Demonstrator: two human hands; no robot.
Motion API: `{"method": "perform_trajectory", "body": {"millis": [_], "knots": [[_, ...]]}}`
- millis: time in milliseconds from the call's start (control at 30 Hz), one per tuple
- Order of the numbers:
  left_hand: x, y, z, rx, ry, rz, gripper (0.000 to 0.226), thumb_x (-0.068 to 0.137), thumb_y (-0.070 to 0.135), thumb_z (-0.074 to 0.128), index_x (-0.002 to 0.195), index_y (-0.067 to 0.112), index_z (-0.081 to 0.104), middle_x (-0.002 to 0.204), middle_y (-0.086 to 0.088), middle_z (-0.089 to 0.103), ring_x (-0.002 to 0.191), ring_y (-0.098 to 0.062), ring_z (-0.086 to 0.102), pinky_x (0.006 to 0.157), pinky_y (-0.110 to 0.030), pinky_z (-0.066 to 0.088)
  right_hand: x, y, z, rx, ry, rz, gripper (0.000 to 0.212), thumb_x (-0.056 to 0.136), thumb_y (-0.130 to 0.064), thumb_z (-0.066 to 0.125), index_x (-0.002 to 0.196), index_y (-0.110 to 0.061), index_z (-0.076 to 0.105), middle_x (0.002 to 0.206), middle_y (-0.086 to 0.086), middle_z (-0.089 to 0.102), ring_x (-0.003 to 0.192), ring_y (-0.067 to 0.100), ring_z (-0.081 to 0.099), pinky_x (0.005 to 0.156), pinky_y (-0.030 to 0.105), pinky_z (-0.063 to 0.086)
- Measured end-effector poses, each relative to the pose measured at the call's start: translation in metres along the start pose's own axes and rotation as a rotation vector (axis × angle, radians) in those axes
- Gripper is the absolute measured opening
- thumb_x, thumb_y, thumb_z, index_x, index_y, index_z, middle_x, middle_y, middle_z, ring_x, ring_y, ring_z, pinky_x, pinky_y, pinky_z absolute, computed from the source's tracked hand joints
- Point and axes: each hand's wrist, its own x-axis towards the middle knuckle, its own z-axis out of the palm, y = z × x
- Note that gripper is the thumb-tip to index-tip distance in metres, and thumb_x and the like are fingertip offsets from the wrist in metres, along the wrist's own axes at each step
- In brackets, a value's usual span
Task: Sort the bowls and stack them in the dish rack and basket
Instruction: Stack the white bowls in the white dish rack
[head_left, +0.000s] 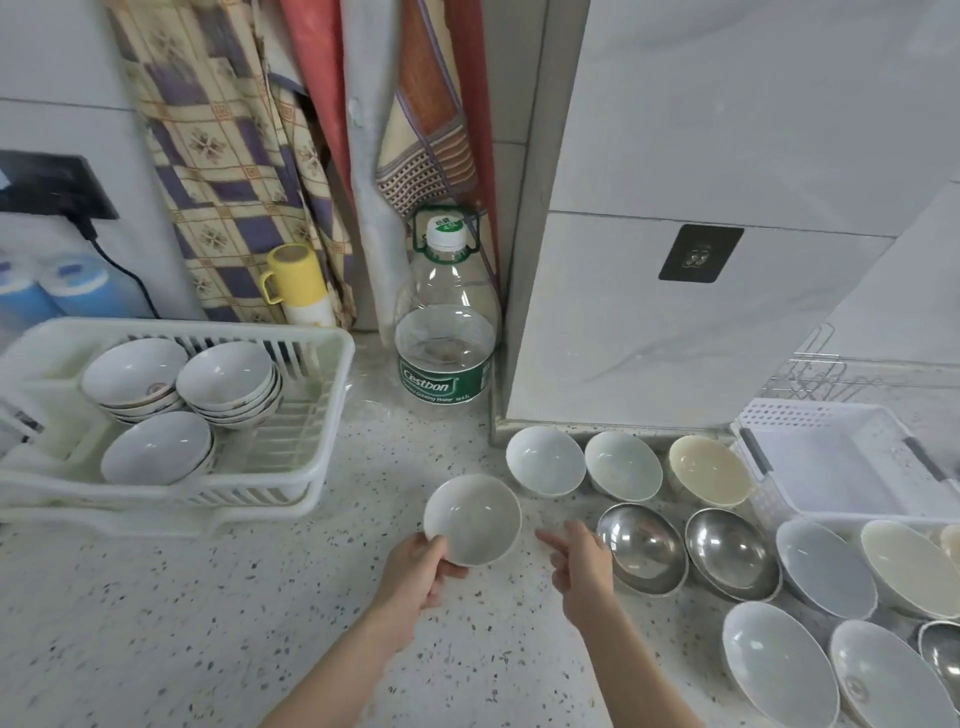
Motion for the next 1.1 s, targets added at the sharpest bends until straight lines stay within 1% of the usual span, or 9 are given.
{"method": "perform_trajectory", "body": {"millis": [100, 233, 367, 467, 600, 700, 767, 967, 1100], "knots": [[-0.008, 0.004, -0.014, -0.051, 0.031, 0.009, 0.024, 0.091, 0.012, 0.046, 0.109, 0.015, 0.062, 0.077, -0.013, 0.077, 0.041, -0.007, 0.037, 0.039, -0.019, 0.032, 0.019, -0.017, 0.017, -0.039, -0.017, 0.066, 0.012, 0.092, -0.022, 0.050, 0.096, -0.011, 0.051, 0.078, 0.010, 0.074, 0.032, 0.008, 0.031, 0.033, 0.013, 0.023], [-0.018, 0.008, -0.030, -0.141, 0.029, 0.020, 0.028, 0.091, 0.009, 0.045, 0.114, 0.012, 0.061, 0.080, -0.017, 0.075, 0.045, -0.010, 0.033, 0.041, -0.020, 0.027, 0.032, -0.027, 0.033, -0.061, 0.047, 0.087, 0.035, 0.093, -0.036, 0.053, 0.115, -0.009, 0.057, 0.075, 0.006, 0.069, 0.051, 0.014, 0.042, 0.041, 0.019, 0.033], [-0.024, 0.010, -0.042, -0.179, 0.035, 0.035, 0.029, 0.090, 0.007, 0.045, 0.115, 0.010, 0.060, 0.078, -0.017, 0.075, 0.047, -0.011, 0.031, 0.043, -0.021, 0.024, 0.033, -0.027, 0.039, -0.047, 0.104, 0.049, 0.032, 0.095, -0.019, 0.050, 0.123, -0.006, 0.059, 0.073, 0.005, 0.055, 0.058, 0.014, 0.045, 0.045, 0.023, 0.040], [-0.029, 0.011, -0.053, -0.179, 0.020, 0.044, 0.031, 0.090, 0.007, 0.045, 0.116, 0.010, 0.060, 0.079, -0.018, 0.075, 0.047, -0.011, 0.031, 0.044, -0.022, 0.025, 0.027, -0.024, 0.044, -0.060, 0.161, 0.001, 0.030, 0.093, -0.013, 0.048, 0.119, -0.005, 0.060, 0.074, 0.006, 0.059, 0.057, 0.013, 0.049, 0.043, 0.022, 0.043], [-0.039, 0.016, -0.070, -0.184, -0.009, 0.061, 0.033, 0.087, 0.007, 0.045, 0.115, 0.009, 0.061, 0.080, -0.019, 0.074, 0.047, -0.011, 0.031, 0.045, -0.022, 0.025, 0.005, -0.010, 0.049, -0.116, 0.224, -0.047, 0.022, 0.089, -0.013, 0.049, 0.106, -0.004, 0.060, 0.074, 0.012, 0.069, 0.050, 0.014, 0.032, 0.048, 0.027, 0.031], [-0.046, 0.024, -0.089, -0.194, -0.049, 0.109, 0.033, 0.084, 0.007, 0.045, 0.111, 0.010, 0.061, 0.077, -0.017, 0.074, 0.048, -0.011, 0.030, 0.044, -0.022, 0.026, -0.024, 0.002, 0.060, -0.088, 0.196, -0.096, 0.009, 0.089, -0.012, 0.049, 0.089, -0.009, 0.058, 0.077, 0.015, 0.072, 0.051, 0.014, 0.028, 0.046, 0.027, 0.027], [-0.052, 0.031, -0.106, -0.236, -0.073, 0.153, 0.031, 0.081, 0.008, 0.046, 0.108, 0.009, 0.062, 0.071, -0.013, 0.071, 0.047, -0.011, 0.029, 0.044, -0.022, 0.026, -0.046, 0.003, 0.074, -0.079, 0.158, -0.166, 0.011, 0.087, -0.011, 0.048, 0.084, -0.010, 0.059, 0.071, 0.014, 0.073, 0.051, 0.014, 0.027, 0.045, 0.027, 0.026], [-0.065, 0.060, -0.179, -0.344, -0.023, 0.303, 0.014, 0.085, 0.004, 0.047, 0.095, 0.004, 0.058, 0.066, -0.011, 0.064, 0.044, -0.010, 0.030, 0.044, -0.021, 0.026, -0.104, -0.013, 0.146, -0.105, -0.022, -0.379, 0.013, 0.086, -0.011, 0.051, 0.086, -0.009, 0.063, 0.069, 0.011, 0.074, 0.046, 0.013, 0.027, 0.043, 0.025, 0.028], [-0.069, 0.080, -0.241, -0.316, 0.066, 0.427, 0.004, 0.085, 0.010, 0.050, 0.083, 0.011, 0.054, 0.050, 0.004, 0.054, 0.044, -0.009, 0.028, 0.042, -0.020, 0.025, -0.128, -0.022, 0.200, -0.226, -0.170, -0.483, 0.018, 0.085, -0.009, 0.051, 0.091, -0.015, 0.067, 0.068, 0.008, 0.074, 0.039, 0.003, 0.035, 0.043, 0.022, 0.031]]}}
